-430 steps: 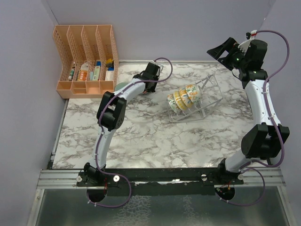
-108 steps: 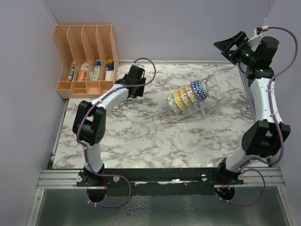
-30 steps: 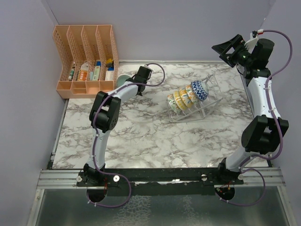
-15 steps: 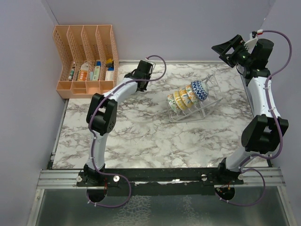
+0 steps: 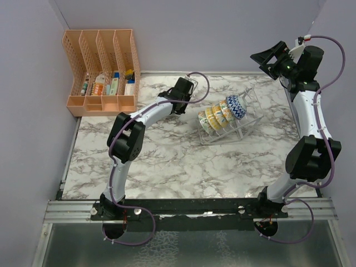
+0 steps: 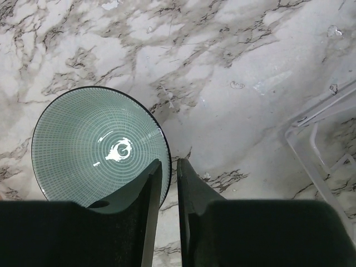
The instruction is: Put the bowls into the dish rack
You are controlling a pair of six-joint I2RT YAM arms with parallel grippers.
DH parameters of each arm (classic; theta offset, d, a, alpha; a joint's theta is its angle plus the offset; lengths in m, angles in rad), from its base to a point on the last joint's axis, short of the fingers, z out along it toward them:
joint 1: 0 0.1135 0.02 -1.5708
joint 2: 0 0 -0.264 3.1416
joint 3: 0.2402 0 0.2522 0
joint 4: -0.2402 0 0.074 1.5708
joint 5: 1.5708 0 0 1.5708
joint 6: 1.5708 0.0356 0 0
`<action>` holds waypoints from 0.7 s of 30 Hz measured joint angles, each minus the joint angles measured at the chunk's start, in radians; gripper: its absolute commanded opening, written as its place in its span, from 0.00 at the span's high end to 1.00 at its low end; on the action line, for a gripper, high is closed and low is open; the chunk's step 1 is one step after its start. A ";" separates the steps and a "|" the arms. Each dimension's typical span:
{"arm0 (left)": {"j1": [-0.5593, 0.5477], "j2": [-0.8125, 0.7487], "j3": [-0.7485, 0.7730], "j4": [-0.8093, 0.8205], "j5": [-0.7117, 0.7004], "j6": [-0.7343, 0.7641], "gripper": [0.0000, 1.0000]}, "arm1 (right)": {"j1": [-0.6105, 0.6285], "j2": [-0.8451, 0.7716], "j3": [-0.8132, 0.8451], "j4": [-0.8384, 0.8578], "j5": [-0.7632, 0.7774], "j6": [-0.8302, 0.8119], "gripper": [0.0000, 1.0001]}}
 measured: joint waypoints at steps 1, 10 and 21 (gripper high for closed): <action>0.000 0.000 0.000 0.001 0.000 0.003 0.76 | 0.000 0.000 0.000 0.000 0.000 0.000 0.05; 0.000 0.000 -0.056 0.023 -0.018 0.025 0.70 | 0.000 0.000 0.000 0.000 0.000 0.000 0.05; 0.000 0.000 -0.074 0.041 -0.049 0.064 0.84 | 0.000 0.000 0.000 0.000 0.000 0.000 0.05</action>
